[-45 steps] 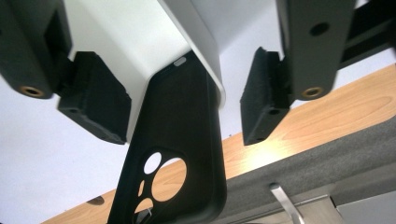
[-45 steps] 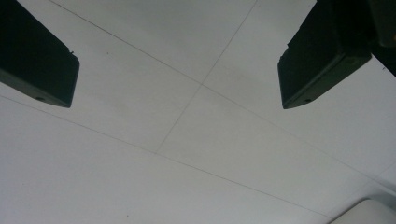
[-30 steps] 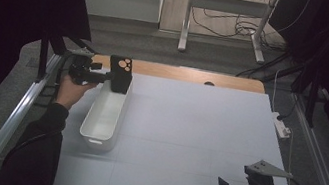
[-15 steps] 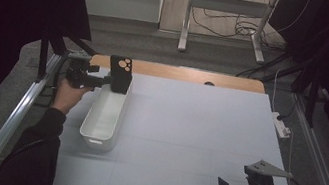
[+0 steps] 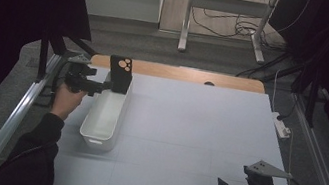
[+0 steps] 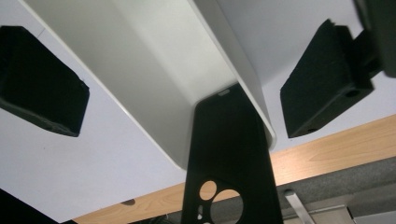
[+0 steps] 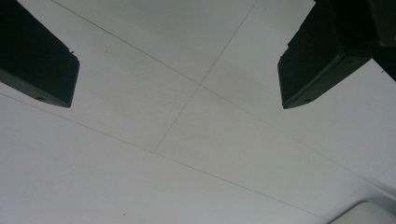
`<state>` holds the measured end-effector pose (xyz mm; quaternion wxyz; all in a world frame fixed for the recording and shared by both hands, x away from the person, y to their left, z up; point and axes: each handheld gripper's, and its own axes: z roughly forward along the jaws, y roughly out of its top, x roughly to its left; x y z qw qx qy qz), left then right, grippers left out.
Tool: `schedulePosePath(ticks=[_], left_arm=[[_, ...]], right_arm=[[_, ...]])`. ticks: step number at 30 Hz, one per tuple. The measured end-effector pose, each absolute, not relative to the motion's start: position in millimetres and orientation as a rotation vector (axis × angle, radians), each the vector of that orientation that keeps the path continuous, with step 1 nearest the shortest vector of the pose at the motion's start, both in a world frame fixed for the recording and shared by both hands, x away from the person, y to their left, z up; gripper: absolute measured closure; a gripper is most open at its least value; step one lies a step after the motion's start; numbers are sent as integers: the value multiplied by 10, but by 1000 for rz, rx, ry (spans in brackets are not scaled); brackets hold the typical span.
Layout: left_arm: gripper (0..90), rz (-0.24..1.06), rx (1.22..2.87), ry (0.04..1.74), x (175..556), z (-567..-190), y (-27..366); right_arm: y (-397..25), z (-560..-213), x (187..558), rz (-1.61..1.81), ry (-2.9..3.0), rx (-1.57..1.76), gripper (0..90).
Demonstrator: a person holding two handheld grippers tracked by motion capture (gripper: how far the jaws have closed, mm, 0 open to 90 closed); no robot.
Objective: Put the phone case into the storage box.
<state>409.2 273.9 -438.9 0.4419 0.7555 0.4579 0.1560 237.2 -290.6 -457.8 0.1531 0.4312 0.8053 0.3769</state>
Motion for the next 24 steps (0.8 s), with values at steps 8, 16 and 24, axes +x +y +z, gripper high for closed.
schedulePosePath(ticks=[8,16,24], left_arm=[[0,411,1866,1103,3981,-4359,2690],[0,404,1914,1086,3929,-4374,2670],[0,367,1889,1071,3840,-4347,2713]], right_arm=[[-2898,-4577,2369,1083,2315,1230,0],[-2894,-4576,2367,1084,2318,1221,0],[-2894,-4575,2366,1082,2317,1225,0]])
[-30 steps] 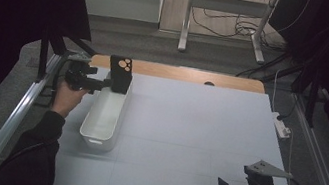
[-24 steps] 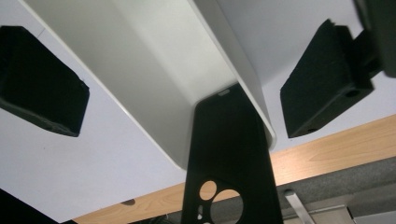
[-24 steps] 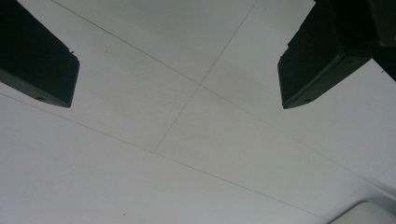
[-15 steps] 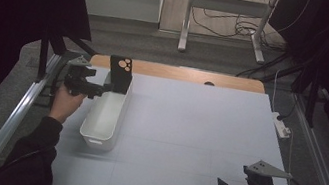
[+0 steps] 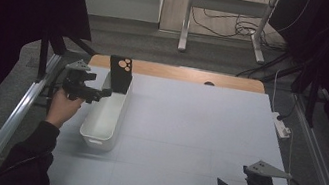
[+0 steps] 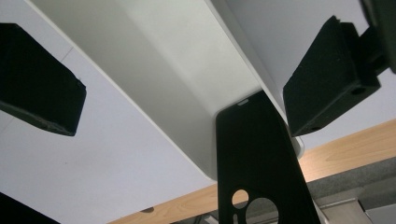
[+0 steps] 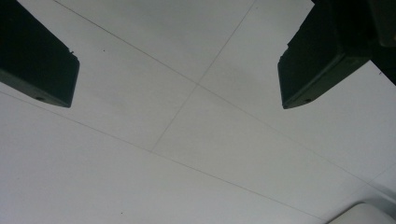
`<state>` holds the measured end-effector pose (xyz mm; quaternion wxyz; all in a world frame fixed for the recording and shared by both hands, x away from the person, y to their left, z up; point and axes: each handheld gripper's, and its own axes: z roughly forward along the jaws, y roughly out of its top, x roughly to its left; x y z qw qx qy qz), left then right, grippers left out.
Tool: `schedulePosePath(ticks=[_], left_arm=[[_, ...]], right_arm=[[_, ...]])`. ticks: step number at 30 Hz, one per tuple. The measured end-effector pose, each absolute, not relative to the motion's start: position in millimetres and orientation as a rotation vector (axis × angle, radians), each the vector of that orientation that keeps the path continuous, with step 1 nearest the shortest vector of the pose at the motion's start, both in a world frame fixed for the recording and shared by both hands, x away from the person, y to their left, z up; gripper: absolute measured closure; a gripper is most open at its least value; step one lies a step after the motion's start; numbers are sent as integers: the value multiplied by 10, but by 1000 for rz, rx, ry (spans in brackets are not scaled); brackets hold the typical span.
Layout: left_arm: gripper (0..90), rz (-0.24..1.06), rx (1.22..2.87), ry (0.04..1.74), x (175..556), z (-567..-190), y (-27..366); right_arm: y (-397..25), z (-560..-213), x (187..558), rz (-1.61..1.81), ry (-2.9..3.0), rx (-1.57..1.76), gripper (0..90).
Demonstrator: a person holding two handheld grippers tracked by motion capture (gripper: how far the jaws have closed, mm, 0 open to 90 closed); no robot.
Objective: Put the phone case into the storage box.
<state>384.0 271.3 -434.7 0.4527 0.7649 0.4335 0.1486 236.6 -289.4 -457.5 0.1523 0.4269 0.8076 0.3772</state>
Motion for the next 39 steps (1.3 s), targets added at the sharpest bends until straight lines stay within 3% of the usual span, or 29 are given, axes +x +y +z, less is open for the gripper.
schedulePosePath(ticks=[18,39], left_arm=[[0,307,1868,1072,3581,-4340,2765],[0,347,1883,1030,3162,-4319,2682]], right_arm=[[-2899,-4575,2368,1086,2314,1234,0],[-2898,-4578,2375,1084,2322,1233,0]])
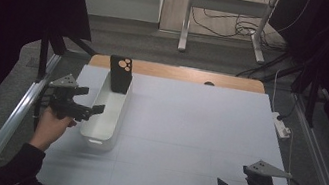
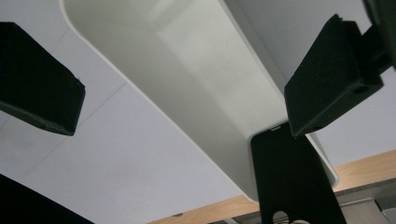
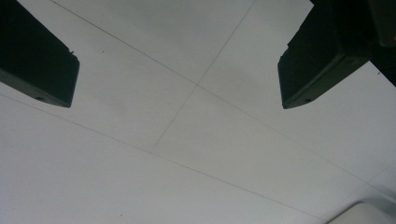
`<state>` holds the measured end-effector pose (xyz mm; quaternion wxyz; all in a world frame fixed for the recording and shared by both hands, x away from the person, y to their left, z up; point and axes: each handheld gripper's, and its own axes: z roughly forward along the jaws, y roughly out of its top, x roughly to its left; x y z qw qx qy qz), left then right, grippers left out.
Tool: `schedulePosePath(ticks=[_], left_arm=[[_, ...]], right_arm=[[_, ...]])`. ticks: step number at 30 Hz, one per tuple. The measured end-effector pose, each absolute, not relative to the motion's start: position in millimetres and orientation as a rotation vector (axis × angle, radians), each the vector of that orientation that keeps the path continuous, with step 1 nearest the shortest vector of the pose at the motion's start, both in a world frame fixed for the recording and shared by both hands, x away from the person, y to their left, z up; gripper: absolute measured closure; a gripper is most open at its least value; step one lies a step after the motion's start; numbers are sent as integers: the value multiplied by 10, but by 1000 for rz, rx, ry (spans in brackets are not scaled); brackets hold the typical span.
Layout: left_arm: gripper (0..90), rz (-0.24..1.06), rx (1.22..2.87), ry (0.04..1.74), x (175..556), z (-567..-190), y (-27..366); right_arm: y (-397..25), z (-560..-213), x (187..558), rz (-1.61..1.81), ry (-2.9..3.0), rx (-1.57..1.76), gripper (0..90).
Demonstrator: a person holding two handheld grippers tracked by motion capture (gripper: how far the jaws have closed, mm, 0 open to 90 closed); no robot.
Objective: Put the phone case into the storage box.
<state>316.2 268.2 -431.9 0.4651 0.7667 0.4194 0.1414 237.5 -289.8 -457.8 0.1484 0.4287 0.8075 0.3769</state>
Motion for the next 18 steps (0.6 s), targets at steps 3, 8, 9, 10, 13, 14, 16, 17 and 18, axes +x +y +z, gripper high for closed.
schedulePosePath(ticks=[3,8,9,10,13,14,16,17,18], left_arm=[[0,345,1884,1030,3112,-4330,2673],[0,337,1884,1025,3031,-4330,2672],[0,336,1882,1026,3019,-4330,2670],[0,337,1883,1024,3001,-4331,2669],[0,331,1881,1020,2948,-4337,2667],[0,331,1879,1019,2930,-4340,2667],[0,332,1879,1017,2900,-4344,2671],[0,333,1879,1018,2885,-4346,2673],[0,336,1880,1019,2868,-4348,2676]], right_arm=[[-2898,-4578,2375,1084,2323,1233,0],[-2899,-4578,2376,1085,2322,1235,0],[-2899,-4579,2376,1084,2323,1234,0],[-2899,-4579,2376,1084,2323,1234,0],[-2899,-4578,2375,1084,2321,1235,0],[-2899,-4578,2375,1085,2322,1234,0],[-2899,-4578,2375,1084,2321,1235,0],[-2899,-4578,2375,1084,2321,1234,0],[-2899,-4578,2375,1084,2322,1234,0]])
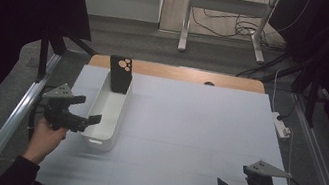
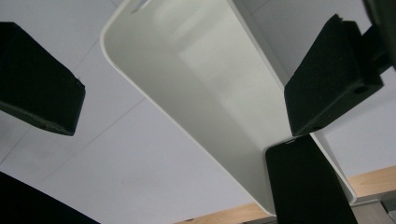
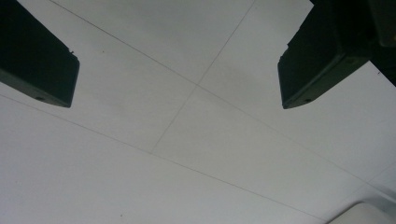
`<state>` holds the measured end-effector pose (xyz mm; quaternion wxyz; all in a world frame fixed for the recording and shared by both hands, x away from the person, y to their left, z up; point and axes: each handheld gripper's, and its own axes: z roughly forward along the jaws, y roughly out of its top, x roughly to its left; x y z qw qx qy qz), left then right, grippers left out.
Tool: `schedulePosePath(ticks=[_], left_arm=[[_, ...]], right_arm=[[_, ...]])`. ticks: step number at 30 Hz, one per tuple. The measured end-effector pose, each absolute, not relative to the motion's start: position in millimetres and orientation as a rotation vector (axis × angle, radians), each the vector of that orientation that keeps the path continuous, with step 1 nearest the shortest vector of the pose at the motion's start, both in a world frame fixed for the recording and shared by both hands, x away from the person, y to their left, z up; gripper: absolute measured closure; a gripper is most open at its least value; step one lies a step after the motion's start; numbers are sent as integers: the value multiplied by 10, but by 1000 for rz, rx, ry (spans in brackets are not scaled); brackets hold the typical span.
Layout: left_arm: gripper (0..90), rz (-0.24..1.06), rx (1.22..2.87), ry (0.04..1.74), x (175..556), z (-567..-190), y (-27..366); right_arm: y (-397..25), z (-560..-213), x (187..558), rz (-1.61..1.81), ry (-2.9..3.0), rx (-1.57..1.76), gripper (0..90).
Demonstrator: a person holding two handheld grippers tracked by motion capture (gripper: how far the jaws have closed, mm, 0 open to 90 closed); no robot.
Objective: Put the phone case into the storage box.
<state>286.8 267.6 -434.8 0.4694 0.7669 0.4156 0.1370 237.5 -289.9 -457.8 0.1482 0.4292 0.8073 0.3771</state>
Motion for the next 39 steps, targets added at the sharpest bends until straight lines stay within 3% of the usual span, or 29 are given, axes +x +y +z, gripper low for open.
schedulePosePath(ticks=[39], left_arm=[[0,427,1870,1082,2117,-4436,2951]], right_arm=[[-2889,-4581,2378,1071,2325,1235,0]])
